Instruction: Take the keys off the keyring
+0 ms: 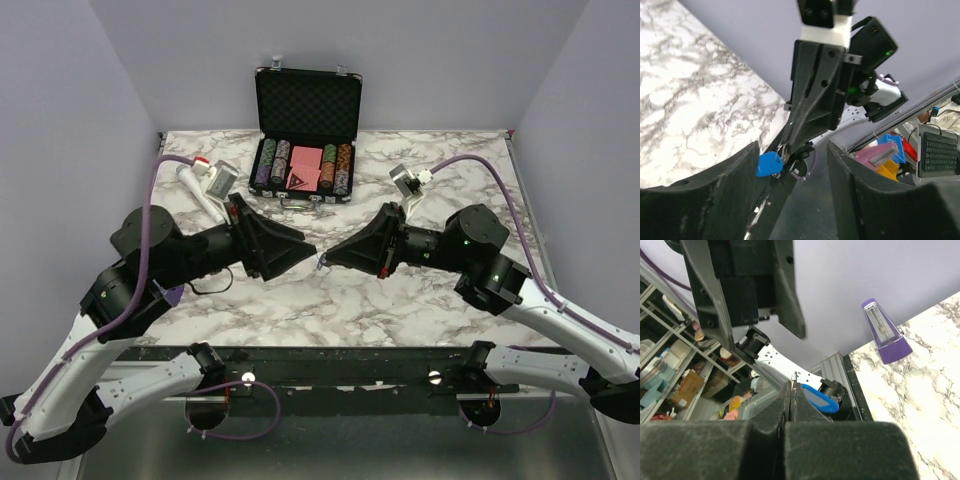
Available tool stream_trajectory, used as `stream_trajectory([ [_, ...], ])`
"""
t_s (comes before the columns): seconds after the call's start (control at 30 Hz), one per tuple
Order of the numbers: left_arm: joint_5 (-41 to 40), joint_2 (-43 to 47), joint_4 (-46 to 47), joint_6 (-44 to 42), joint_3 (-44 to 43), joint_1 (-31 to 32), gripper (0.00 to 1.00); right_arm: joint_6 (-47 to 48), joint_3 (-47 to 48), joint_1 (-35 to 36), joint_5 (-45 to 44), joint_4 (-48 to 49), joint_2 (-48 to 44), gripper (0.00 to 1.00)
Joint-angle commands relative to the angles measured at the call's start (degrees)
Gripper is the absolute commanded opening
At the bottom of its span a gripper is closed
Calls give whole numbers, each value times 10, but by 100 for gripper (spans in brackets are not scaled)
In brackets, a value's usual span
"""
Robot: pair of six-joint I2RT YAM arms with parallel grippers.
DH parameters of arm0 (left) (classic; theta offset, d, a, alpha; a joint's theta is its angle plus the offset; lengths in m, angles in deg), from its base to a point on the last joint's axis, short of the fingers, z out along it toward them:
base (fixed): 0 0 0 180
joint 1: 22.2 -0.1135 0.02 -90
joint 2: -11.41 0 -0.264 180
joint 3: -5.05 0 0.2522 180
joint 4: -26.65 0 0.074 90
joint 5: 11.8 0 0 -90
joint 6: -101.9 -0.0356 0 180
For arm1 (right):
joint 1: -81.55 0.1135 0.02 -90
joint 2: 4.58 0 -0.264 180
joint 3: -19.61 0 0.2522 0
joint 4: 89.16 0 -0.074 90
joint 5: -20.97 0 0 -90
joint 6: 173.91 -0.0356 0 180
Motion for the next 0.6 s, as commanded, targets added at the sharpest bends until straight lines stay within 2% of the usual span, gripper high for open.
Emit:
stream_trajectory([
  [0.0,16,22,-34,-25,-41,2,60,15,-2,4,41,-1,-12,1],
  [0.23,51,49,74,3,41,3,47,-5,10,3,67,53,-4,1],
  [0.57,72,53,173,33,80,3,44,-29,6,3,78,114,-2,1],
])
